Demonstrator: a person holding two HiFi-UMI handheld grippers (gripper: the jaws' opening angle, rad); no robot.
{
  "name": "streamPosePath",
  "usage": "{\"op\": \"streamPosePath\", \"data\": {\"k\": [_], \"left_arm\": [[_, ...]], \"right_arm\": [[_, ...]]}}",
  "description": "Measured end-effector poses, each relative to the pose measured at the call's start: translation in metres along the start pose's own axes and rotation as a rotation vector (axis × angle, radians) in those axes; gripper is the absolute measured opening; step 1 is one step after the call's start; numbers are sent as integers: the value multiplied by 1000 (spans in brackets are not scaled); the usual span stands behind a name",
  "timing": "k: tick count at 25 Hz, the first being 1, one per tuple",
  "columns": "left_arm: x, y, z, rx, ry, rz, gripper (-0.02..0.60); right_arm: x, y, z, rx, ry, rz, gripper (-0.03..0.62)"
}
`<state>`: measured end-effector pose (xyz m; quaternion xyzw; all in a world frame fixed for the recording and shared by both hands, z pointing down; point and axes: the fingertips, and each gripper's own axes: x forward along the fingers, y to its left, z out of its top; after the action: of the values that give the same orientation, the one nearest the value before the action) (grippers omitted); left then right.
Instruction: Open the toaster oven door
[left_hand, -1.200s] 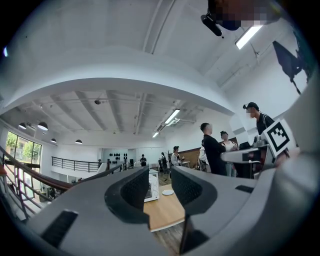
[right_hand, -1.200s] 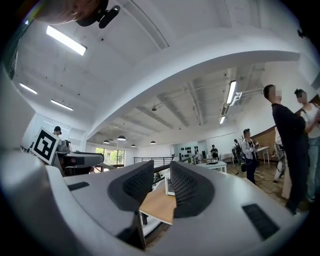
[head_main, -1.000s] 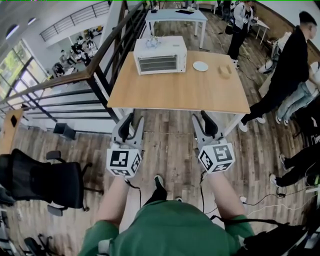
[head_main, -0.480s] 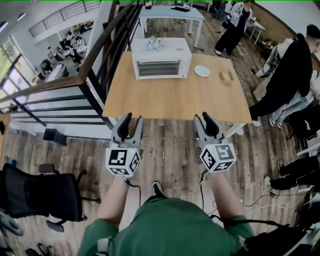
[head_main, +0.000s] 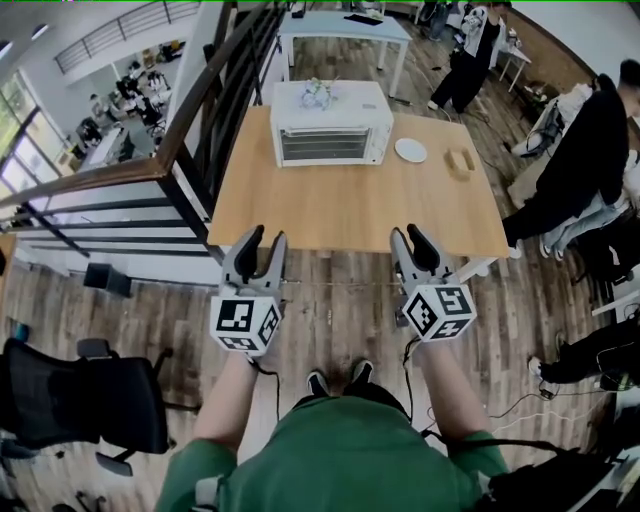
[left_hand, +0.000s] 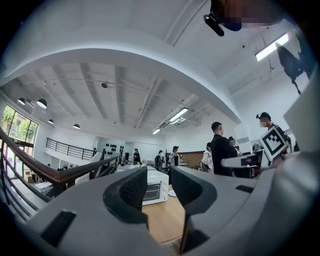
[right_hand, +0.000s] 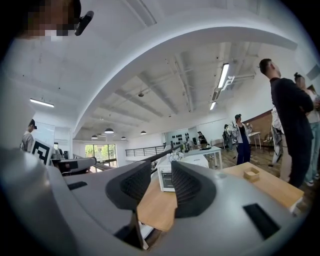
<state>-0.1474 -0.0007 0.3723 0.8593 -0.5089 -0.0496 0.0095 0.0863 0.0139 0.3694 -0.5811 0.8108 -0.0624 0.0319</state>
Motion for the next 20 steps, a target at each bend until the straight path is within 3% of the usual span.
{"op": "streamPosePath", "data": {"k": [11,20], "left_arm": [[45,21,-3,46,15,56,150],[123,31,-4,83,31,112,150]], "right_arm": [[65,-35,-13,81,4,43,143],[148,-85,-15,111,29,115,140]]}}
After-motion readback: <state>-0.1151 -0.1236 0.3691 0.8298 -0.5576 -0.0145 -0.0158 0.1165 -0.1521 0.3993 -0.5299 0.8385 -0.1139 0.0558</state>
